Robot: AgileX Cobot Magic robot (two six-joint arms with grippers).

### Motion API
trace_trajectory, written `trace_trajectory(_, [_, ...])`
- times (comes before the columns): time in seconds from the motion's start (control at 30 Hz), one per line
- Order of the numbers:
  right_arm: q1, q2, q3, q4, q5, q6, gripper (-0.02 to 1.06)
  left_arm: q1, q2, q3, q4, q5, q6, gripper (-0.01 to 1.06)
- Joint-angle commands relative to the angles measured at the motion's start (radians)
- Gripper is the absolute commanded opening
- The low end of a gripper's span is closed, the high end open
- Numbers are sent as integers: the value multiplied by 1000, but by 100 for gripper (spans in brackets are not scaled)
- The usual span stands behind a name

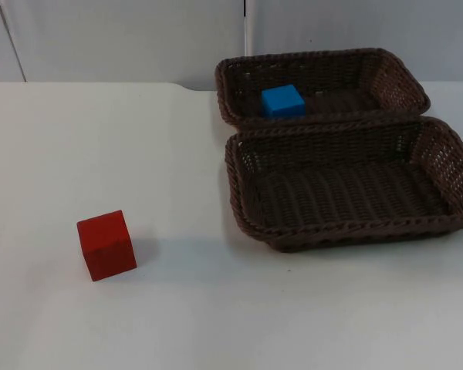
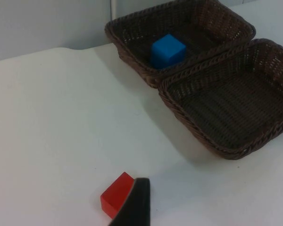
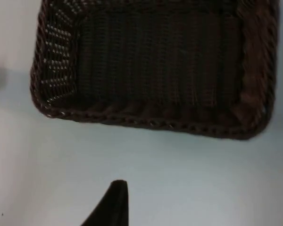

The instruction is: Pick up one cube with the left hand and place it into the upper basket. Pick up one cube with the right hand and place it into the lower basket.

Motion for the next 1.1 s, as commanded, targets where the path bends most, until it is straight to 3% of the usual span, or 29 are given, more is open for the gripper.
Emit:
trace_trajectory(0.0, [68, 63, -60, 8, -31, -15, 105, 2, -9, 5, -1, 3, -5, 86])
trace_trajectory(0.4, [370, 345, -302, -5, -72, 30, 105, 2, -9, 5, -4, 3, -5, 86])
trace_trajectory(0.57, [513, 521, -452, -142, -61, 185, 105, 2, -9, 5, -7, 3, -5, 86])
trace_trajectory(0.93, [672, 734, -649, -188, -70, 247, 105, 2, -9, 5, -7, 3, -5, 86])
trace_trajectory(1.07, [751, 846, -720, -307, -106, 367, 105, 2, -9, 5, -7, 3, -5, 86])
